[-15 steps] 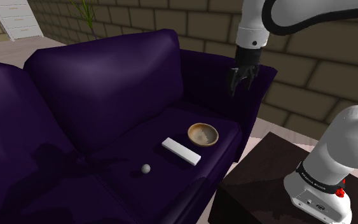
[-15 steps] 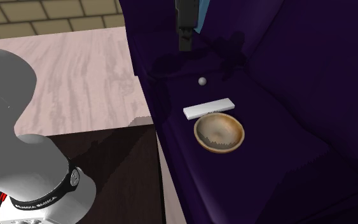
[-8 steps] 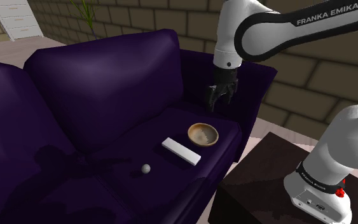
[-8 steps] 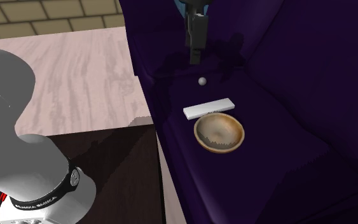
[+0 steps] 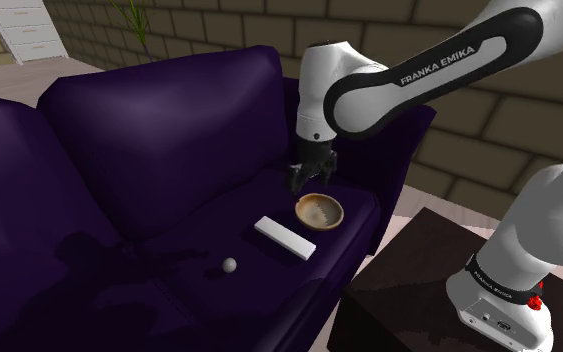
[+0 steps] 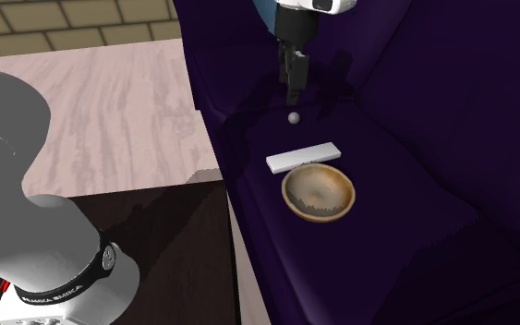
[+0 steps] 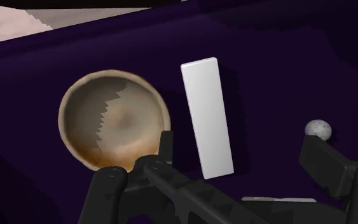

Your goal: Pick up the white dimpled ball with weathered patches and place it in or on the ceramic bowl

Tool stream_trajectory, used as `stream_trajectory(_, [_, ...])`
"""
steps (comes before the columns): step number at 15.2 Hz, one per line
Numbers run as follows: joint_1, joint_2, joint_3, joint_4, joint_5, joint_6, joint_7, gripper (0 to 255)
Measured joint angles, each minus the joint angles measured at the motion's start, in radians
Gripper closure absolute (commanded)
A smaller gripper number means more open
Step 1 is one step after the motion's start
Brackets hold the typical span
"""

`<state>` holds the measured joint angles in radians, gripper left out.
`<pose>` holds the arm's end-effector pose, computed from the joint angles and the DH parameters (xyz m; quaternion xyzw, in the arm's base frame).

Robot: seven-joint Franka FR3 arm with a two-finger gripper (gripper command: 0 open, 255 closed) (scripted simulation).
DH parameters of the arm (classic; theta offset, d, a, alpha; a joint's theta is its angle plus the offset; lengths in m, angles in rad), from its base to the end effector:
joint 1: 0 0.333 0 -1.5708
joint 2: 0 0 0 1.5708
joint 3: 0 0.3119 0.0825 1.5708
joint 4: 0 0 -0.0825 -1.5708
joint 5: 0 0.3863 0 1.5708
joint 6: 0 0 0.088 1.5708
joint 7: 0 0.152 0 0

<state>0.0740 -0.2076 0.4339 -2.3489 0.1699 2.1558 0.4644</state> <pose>0.4118 0.2422 0.3561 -0.9992 0.0294 0.0128 0.0242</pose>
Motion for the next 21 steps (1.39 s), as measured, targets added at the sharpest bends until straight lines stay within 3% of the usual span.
stream_trajectory(10, [0.055,0.395,0.066,0.21,-0.183,0.172,0.2,0])
stream_trajectory(21, [0.238,0.808,0.006,0.568,-0.366,0.215,0.36,0])
